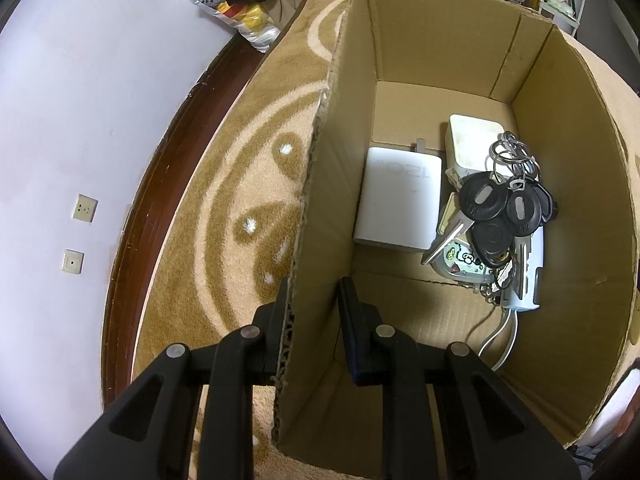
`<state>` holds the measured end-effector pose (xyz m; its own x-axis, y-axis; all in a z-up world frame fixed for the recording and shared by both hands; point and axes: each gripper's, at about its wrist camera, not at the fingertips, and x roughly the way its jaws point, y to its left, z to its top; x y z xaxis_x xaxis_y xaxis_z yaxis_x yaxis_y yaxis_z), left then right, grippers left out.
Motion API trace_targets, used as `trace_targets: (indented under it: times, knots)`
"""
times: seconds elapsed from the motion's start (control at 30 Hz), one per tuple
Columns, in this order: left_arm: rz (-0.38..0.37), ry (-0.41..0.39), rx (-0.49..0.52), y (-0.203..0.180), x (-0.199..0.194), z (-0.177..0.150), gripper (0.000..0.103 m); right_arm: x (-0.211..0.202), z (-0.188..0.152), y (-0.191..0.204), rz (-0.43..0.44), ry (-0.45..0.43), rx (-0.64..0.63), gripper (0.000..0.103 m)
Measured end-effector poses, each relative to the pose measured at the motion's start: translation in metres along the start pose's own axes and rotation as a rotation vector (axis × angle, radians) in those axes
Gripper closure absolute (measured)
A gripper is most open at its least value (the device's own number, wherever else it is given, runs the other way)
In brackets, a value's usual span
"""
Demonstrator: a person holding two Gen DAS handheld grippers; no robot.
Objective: Organize rigid objects
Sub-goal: 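Reach the right gripper to the yellow oval fan and grasp its edge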
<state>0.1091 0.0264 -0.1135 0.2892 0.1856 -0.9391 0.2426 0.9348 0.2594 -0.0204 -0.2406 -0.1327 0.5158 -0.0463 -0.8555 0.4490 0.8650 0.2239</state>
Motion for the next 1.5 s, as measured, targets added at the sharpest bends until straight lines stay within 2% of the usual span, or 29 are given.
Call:
trace_targets:
  times: [0.27, 0.37, 0.73, 0.9, 0.97, 1.03, 1.1, 1.13, 1.2, 1.33, 1.5]
  knots:
    - [0.007, -0.004, 0.005, -0.001, 0.000, -0.002, 0.082, -0.001, -0.007, -0.010, -0.028, 0.038, 0.029, 0.030]
    - [0.006, -0.006, 0.005, -0.001, -0.002, -0.003, 0.082, -0.002, -0.011, -0.009, -0.034, 0.050, 0.023, 0.023]
    - [0.012, -0.012, 0.018, -0.002, -0.004, -0.003, 0.082, 0.004, -0.015, -0.021, -0.071, 0.066, 0.084, 0.022]
    - [0.004, -0.016, 0.016, -0.001, -0.005, -0.004, 0.082, 0.010, -0.014, -0.018, -0.077, 0.096, 0.069, 0.019]
    - [0.007, -0.020, 0.020, -0.002, -0.005, -0.005, 0.082, 0.016, -0.015, -0.022, -0.071, 0.127, 0.101, 0.019]
    - [0.008, -0.022, 0.019, -0.002, -0.005, -0.005, 0.082, 0.020, -0.016, -0.031, -0.041, 0.138, 0.167, 0.021]
    - [0.004, -0.022, 0.014, -0.001, -0.006, -0.005, 0.082, 0.018, -0.016, -0.037, -0.042, 0.137, 0.202, 0.031]
    - [0.004, -0.022, 0.014, -0.001, -0.006, -0.005, 0.082, 0.017, -0.015, -0.039, -0.044, 0.141, 0.211, 0.033]
    - [0.008, -0.023, 0.018, -0.001, -0.006, -0.005, 0.082, 0.014, -0.014, -0.041, -0.043, 0.138, 0.227, 0.039]
    - [0.011, -0.023, 0.020, -0.001, -0.007, -0.005, 0.082, 0.011, -0.012, -0.044, -0.024, 0.105, 0.250, 0.045]
    - [0.011, -0.024, 0.021, -0.002, -0.007, -0.005, 0.082, 0.009, -0.003, -0.039, -0.023, 0.050, 0.237, 0.060]
